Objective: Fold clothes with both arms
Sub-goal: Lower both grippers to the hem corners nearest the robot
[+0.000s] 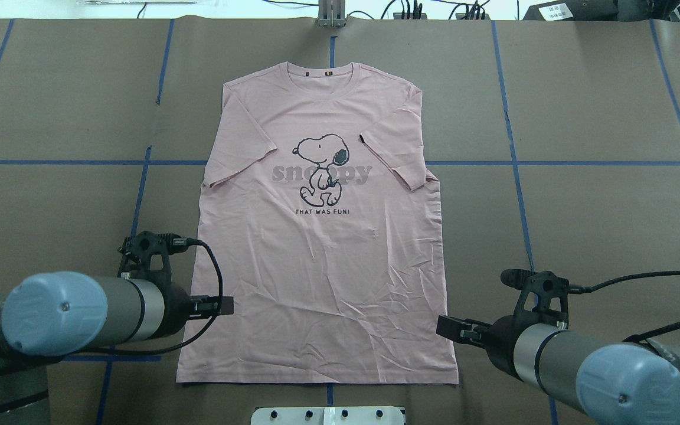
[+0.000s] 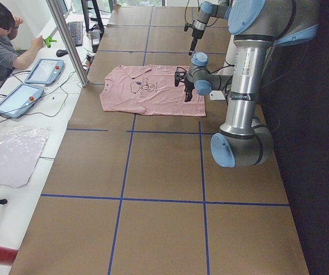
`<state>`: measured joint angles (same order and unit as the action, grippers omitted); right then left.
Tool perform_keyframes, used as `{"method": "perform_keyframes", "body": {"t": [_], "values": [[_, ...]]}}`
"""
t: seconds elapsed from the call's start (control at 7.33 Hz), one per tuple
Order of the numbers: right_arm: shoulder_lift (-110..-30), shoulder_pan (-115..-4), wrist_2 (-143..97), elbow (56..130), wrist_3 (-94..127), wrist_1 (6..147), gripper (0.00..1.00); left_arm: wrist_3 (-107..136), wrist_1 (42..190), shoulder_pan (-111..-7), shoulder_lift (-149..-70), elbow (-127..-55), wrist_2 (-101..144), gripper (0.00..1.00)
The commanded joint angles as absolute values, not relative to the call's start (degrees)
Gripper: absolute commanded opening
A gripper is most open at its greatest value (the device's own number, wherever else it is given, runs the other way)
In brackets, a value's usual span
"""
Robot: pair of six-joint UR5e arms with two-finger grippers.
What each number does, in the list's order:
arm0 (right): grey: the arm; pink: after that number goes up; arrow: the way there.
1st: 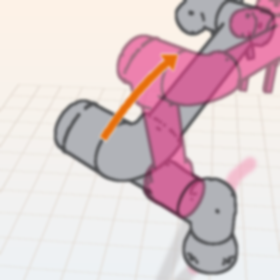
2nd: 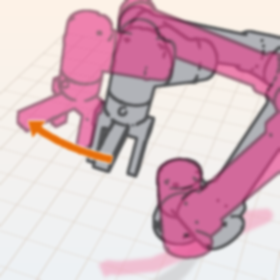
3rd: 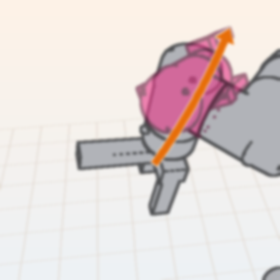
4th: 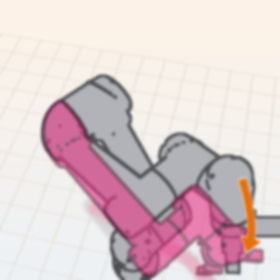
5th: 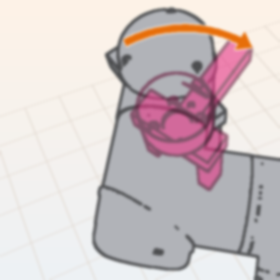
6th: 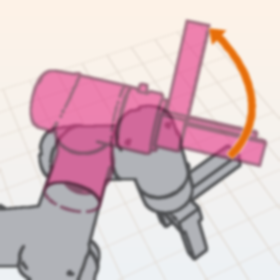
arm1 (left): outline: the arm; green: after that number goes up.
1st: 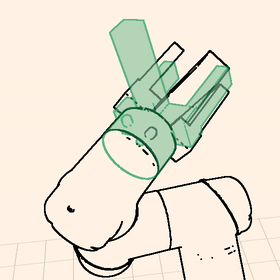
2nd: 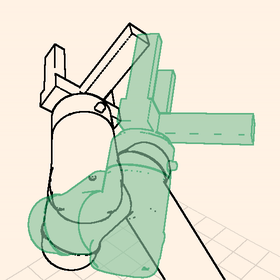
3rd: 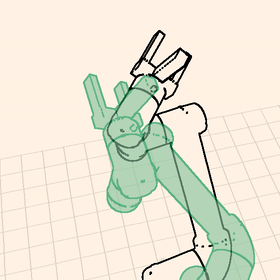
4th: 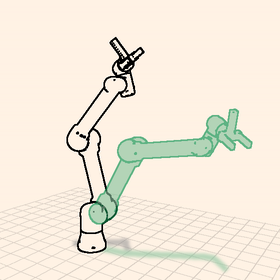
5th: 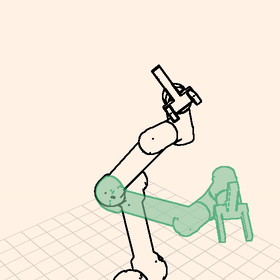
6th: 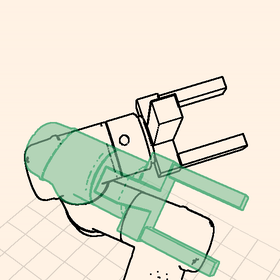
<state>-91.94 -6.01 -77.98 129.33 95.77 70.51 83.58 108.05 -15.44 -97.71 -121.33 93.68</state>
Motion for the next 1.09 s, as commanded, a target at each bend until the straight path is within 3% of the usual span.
{"method": "perform_keyframes", "body": {"t": [0.0,0.27,0.55,0.82,0.96], "values": [[-92.3,-3.3,-75.2,129.6,96.9,70.5,0.95,87.7,110.6,-10.5,-92.9,-120.7,89.8,0.70],[-92.3,-2.8,-74.9,129.7,97.0,70.5,0.95,88.2,110.7,-8.5,-91.4,-120.2,89.5,0.70],[-92.3,-2.5,-74.9,129.7,97.2,70.4,0.95,89.3,110.7,-7.3,-91.3,-118.9,89.4,0.57],[-92.3,-1.9,-73.7,129.6,97.6,70.4,0.95,89.4,110.7,-6.1,-91.3,-118.6,89.5,0.56],[-92.3,-1.8,-73.7,129.6,97.7,70.4,0.95,89.5,110.7,-5.9,-91.3,-118.6,89.5,0.51]]}}
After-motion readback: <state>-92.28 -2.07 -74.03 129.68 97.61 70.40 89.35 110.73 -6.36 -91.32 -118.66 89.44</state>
